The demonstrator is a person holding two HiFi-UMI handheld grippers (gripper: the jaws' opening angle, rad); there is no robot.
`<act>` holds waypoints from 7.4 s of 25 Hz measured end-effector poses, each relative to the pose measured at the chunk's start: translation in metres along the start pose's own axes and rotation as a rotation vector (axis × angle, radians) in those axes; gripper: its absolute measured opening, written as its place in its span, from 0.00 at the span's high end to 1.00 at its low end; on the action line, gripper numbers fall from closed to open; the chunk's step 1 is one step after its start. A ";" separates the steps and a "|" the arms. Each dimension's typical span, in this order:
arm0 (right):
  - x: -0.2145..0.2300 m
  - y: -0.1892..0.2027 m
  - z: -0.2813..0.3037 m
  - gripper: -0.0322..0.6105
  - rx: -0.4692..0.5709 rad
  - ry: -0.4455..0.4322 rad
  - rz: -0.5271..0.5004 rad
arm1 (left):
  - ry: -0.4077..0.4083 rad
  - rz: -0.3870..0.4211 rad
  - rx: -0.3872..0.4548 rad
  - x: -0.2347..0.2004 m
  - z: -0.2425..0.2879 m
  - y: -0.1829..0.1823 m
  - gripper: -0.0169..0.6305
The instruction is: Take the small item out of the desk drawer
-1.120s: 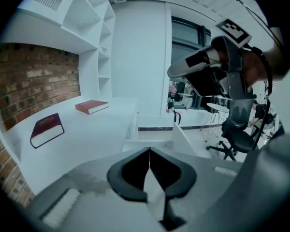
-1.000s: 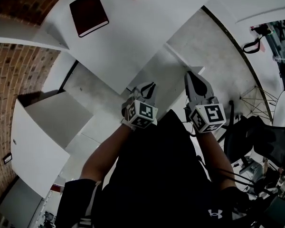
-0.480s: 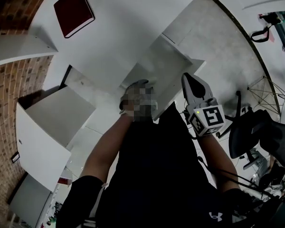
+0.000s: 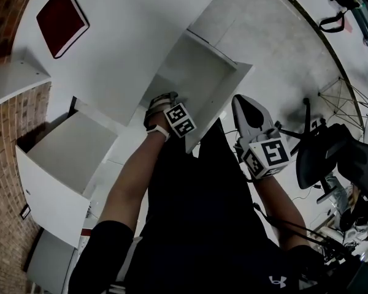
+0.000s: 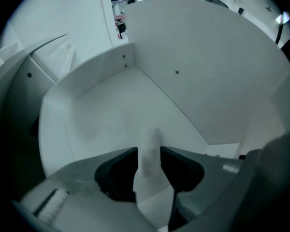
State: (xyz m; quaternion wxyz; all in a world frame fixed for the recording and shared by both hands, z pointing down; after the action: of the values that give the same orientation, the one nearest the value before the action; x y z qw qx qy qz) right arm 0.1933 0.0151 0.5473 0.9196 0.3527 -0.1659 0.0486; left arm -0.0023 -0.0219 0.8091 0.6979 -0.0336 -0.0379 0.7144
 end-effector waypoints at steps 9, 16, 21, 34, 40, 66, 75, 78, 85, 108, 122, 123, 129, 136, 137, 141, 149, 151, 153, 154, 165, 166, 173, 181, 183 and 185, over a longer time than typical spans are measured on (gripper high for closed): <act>0.007 0.012 -0.011 0.95 0.006 0.023 0.031 | -0.004 0.031 -0.079 0.002 0.022 0.001 0.75; 0.001 0.011 -0.012 0.95 0.006 0.017 0.018 | -0.003 -0.002 -0.020 -0.001 0.007 -0.003 0.76; -0.004 0.002 -0.011 0.95 0.015 0.002 0.004 | -0.015 -0.051 0.035 -0.008 -0.012 -0.008 0.76; -0.024 -0.021 -0.014 0.95 0.066 -0.051 -0.070 | -0.037 -0.252 0.257 -0.021 -0.096 -0.008 0.76; -0.033 -0.031 -0.019 0.95 0.085 -0.081 -0.121 | -0.069 -0.344 0.323 -0.029 -0.133 0.005 0.77; -0.083 -0.087 -0.041 0.95 0.203 -0.161 -0.258 | -0.144 -0.633 0.205 -0.138 -0.177 0.115 0.76; -0.094 -0.101 -0.047 0.95 0.233 -0.148 -0.287 | -0.137 -0.633 0.175 -0.149 -0.169 0.117 0.76; -0.097 -0.101 -0.045 0.95 0.229 -0.148 -0.297 | -0.140 -0.619 0.156 -0.150 -0.167 0.116 0.76; -0.101 -0.102 -0.042 0.95 0.230 -0.165 -0.308 | -0.144 -0.584 0.147 -0.150 -0.166 0.113 0.68; -0.125 -0.163 -0.028 0.95 0.334 -0.251 -0.371 | -0.455 -0.837 0.693 -0.132 -0.353 0.165 0.54; -0.169 -0.238 -0.063 0.95 0.531 -0.322 -0.452 | -0.637 -0.865 1.137 -0.108 -0.498 0.169 0.84; -0.173 -0.240 -0.068 0.95 0.541 -0.328 -0.451 | -0.642 -0.881 1.165 -0.105 -0.501 0.169 0.89; -0.181 -0.236 -0.083 0.95 0.541 -0.338 -0.424 | -0.628 -0.931 1.283 -0.087 -0.508 0.166 0.97; -0.184 -0.237 -0.090 0.95 0.590 -0.361 -0.503 | -0.651 -0.928 1.300 -0.090 -0.515 0.173 0.97; -0.184 -0.238 -0.090 0.95 0.596 -0.354 -0.520 | -0.650 -0.934 1.299 -0.091 -0.514 0.175 0.97; -0.180 -0.243 -0.091 0.95 0.619 -0.294 -0.589 | -0.663 -0.954 1.295 -0.097 -0.511 0.183 0.97; -0.159 -0.255 -0.089 0.95 0.632 -0.229 -0.581 | -0.696 -1.009 1.265 -0.105 -0.503 0.202 0.97; -0.159 -0.255 -0.086 0.95 0.625 -0.230 -0.576 | -0.693 -1.019 1.261 -0.106 -0.501 0.205 0.97; -0.159 -0.254 -0.084 0.95 0.616 -0.234 -0.577 | -0.691 -1.024 1.260 -0.106 -0.499 0.206 0.97; -0.160 -0.253 -0.083 0.95 0.613 -0.237 -0.578 | -0.691 -1.025 1.260 -0.106 -0.498 0.206 0.97; -0.153 -0.255 -0.071 0.95 0.580 -0.285 -0.498 | -0.677 -1.021 1.249 -0.111 -0.493 0.203 0.97; -0.153 -0.255 -0.071 0.95 0.579 -0.285 -0.499 | -0.676 -1.021 1.248 -0.111 -0.493 0.202 0.97; -0.153 -0.256 -0.070 0.95 0.578 -0.286 -0.500 | -0.675 -1.017 1.246 -0.112 -0.493 0.200 0.97; -0.153 -0.254 -0.072 0.95 0.580 -0.287 -0.501 | -0.671 -1.019 1.243 -0.110 -0.493 0.200 0.97; -0.153 -0.253 -0.073 0.95 0.580 -0.286 -0.501 | -0.670 -1.018 1.243 -0.109 -0.493 0.199 0.97; -0.153 -0.252 -0.075 0.95 0.580 -0.286 -0.502 | -0.669 -1.017 1.244 -0.108 -0.493 0.199 0.97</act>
State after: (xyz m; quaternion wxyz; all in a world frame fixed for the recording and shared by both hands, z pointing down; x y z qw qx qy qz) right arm 0.1218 -0.1193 0.2841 0.7331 0.6301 -0.1801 -0.1820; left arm -0.1474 -0.1306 0.2981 0.7764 0.5864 0.1457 0.1794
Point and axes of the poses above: the fingertips, and each gripper's own axes: z forward along the fingers, x to its right, y out of its underside, the point moved 9 cm from there along -z, backward along the fingers, and after that the axes turned 12 degrees about -x, right-handed, at the moved point
